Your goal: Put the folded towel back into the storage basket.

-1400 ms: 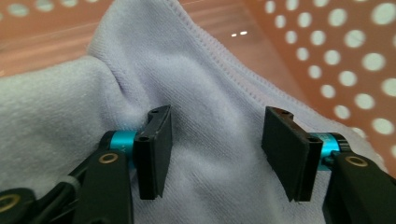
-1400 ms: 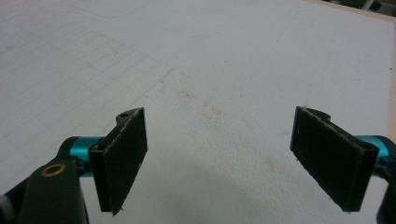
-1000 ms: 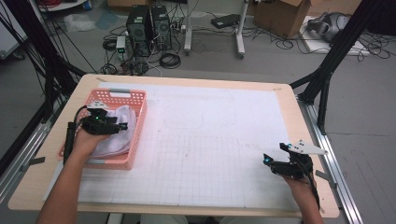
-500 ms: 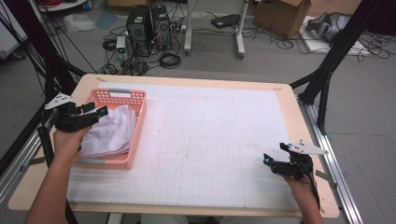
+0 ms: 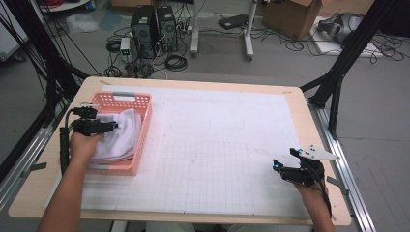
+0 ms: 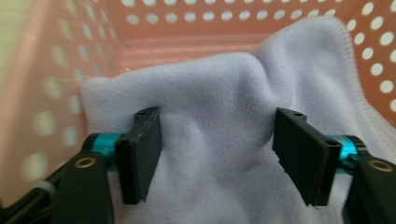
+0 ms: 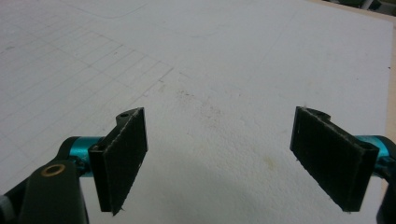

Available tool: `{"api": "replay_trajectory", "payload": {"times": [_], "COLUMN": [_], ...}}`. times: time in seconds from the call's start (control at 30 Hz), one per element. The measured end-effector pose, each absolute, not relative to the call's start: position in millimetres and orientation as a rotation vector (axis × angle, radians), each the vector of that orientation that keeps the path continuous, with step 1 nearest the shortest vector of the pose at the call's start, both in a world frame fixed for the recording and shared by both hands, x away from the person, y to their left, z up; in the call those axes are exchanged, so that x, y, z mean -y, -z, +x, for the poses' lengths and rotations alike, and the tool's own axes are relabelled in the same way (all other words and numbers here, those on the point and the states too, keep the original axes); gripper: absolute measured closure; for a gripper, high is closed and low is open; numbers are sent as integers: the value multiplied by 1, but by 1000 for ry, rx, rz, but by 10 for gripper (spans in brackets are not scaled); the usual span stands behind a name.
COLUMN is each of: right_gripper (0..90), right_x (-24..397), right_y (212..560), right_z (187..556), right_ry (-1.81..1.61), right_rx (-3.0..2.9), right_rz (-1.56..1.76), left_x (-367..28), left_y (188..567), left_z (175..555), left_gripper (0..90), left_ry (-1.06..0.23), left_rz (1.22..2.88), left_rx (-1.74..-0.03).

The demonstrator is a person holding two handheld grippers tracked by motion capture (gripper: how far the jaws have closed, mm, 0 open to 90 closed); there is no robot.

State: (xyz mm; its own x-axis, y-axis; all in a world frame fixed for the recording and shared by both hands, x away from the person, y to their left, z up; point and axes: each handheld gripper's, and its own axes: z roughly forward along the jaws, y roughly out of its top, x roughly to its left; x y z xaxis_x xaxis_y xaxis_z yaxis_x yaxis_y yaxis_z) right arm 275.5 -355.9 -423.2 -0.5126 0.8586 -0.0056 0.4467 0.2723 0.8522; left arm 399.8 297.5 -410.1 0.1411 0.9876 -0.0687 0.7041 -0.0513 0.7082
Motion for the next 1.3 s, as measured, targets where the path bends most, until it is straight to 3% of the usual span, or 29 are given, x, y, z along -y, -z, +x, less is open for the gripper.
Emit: {"api": "replay_trajectory", "payload": {"times": [0.1,0.3,0.6,0.7,0.87,1.3], "right_gripper": [177,176,176,176,176,176], "right_x": [356,357,355,355,356,358], "right_y": [424,425,424,423,424,423], "right_z": [276,276,276,276,276,274], "right_ry": [-1153,-1153,-1164,-1175,-1196,-1215], "right_rx": [-2077,-2076,-2074,-2062,-2056,-2041], "right_rz": [1172,1190,1174,1169,1171,1161], "left_x": [-297,-301,-285,-280,-259,-186], "left_y": [417,393,367,366,364,367], "left_z": [406,394,362,356,343,312], "left_gripper": [335,376,288,217,170,181], "left_ry": [-603,-653,-624,-576,-529,-491], "left_rz": [1798,1612,1524,1517,1537,1557], "left_rx": [-1613,-1431,-1136,-1075,-994,-738]}}
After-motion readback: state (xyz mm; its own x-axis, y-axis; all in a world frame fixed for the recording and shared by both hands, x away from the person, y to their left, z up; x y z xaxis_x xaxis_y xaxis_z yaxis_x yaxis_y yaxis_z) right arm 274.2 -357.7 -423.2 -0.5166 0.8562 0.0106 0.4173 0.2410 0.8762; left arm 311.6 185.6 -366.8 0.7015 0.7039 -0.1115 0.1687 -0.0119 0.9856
